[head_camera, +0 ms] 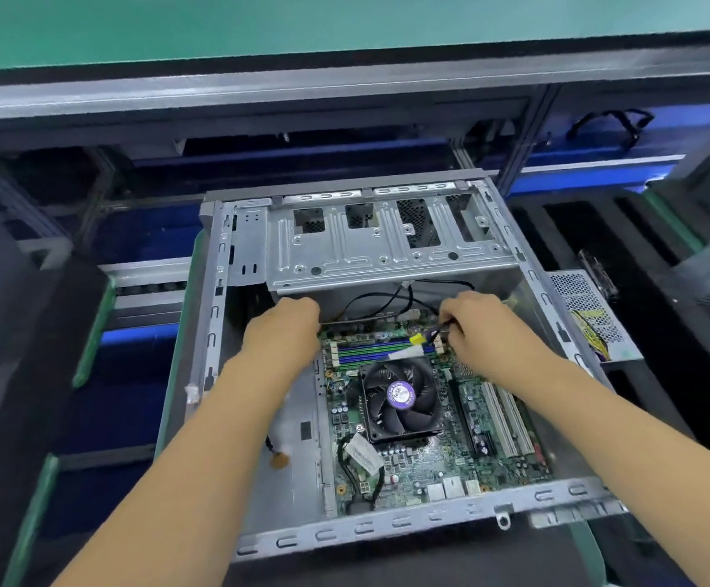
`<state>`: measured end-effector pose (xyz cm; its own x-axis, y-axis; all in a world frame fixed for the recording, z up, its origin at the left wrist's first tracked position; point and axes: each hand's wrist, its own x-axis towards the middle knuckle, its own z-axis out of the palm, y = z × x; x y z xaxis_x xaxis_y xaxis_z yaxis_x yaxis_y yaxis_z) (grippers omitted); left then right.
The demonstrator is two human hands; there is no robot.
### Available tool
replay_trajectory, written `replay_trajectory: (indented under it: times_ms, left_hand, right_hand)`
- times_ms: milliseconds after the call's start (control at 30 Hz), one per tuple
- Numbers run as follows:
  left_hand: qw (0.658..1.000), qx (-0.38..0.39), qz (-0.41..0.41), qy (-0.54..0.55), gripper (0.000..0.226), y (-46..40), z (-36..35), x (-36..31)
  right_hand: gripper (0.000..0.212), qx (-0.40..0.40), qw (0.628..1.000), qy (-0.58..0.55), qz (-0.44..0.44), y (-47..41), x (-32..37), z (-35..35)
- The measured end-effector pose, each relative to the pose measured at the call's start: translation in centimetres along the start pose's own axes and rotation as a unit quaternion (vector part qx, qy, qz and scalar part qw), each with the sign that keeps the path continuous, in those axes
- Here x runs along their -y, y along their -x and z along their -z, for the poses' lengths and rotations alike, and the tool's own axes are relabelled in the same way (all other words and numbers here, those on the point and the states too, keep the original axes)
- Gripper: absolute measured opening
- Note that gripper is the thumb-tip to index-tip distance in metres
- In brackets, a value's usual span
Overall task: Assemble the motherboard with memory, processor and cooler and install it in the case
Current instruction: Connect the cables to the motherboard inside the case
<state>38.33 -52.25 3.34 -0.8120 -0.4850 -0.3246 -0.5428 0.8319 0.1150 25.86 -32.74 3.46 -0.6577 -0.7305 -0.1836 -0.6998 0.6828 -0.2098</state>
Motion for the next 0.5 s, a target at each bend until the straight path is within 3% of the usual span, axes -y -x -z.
replay_trajectory:
  times_ms: [67, 100, 200, 267, 367, 433, 500]
  left_hand:
    - [0.998, -0.005, -0.013, -0.058, 0.013, 0.6, 0.0, -1.0]
    - [0.996, -0.010, -0.057, -0.066, 0.014, 0.7, -0.3, -1.5]
    - [0.970, 0.018, -0.243, 0.028, 0.040, -0.3, -1.1, -3.4]
    - [0.944, 0.068, -0.312, 0.081, 0.053, -1.3, -0.8, -4.9]
    - [0.916, 0.086, -0.392, 0.001, 0.067, -3.6, -0.5, -6.8]
    - [0.897, 0.110, -0.422, -0.068, 0.061, -5.0, -0.2, -7.4]
    - [0.888, 0.126, -0.434, -0.090, 0.038, -5.9, 0.1, -7.7]
  right_hand:
    - [0.020, 0.003, 0.999, -0.042, -0.009, 0.4, -0.3, 0.2]
    - [0.020, 0.007, 0.998, -0.052, -0.018, 0.6, -0.4, 0.3]
    - [0.028, 0.025, 0.997, -0.040, -0.058, 1.0, -1.0, 0.5]
    - [0.038, 0.070, 0.995, -0.024, -0.066, 1.1, -1.1, 0.4]
    - [0.025, 0.151, 0.988, 0.013, -0.043, 1.2, -0.8, 0.0]
    - [0.013, 0.171, 0.984, 0.042, -0.020, 1.2, -0.8, -0.5]
    - [0.012, 0.177, 0.982, 0.072, -0.004, 1.4, -1.0, -0.7]
